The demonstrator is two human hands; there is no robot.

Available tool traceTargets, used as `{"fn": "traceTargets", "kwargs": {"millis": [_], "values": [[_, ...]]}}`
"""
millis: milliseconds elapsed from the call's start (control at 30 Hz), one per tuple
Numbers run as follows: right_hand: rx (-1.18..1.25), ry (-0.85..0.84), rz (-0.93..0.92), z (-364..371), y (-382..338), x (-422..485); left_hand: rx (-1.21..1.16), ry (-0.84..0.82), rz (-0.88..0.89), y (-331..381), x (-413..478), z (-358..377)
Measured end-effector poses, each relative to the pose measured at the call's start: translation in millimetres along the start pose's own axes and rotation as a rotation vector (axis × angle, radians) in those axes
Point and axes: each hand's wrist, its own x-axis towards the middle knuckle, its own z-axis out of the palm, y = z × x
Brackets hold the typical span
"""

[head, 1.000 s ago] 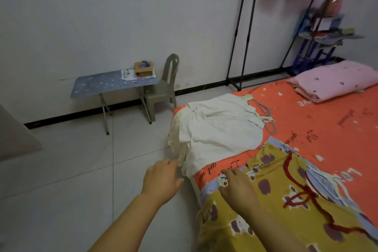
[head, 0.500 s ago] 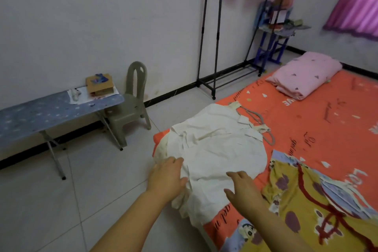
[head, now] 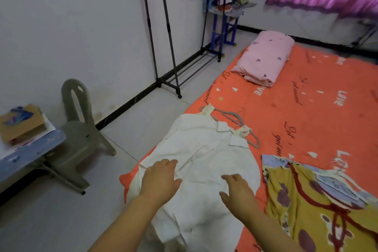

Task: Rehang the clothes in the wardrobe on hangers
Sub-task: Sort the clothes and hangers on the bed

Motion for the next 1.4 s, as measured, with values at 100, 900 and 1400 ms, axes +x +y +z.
{"fn": "traceTargets", "kwargs": {"millis": [100,900,1400], "values": [[0.028,-0.015,0.041,-7,4,42,0.02,-0.027,0.043,3,53,-9],[0.125,0.016,0.394,19,132,313,0.031,-0.224,0.313,57,371,130],[-0.125,0.213,0.504,54,161,407,-0.105,-0.205,0.343,43,403,170]]}}
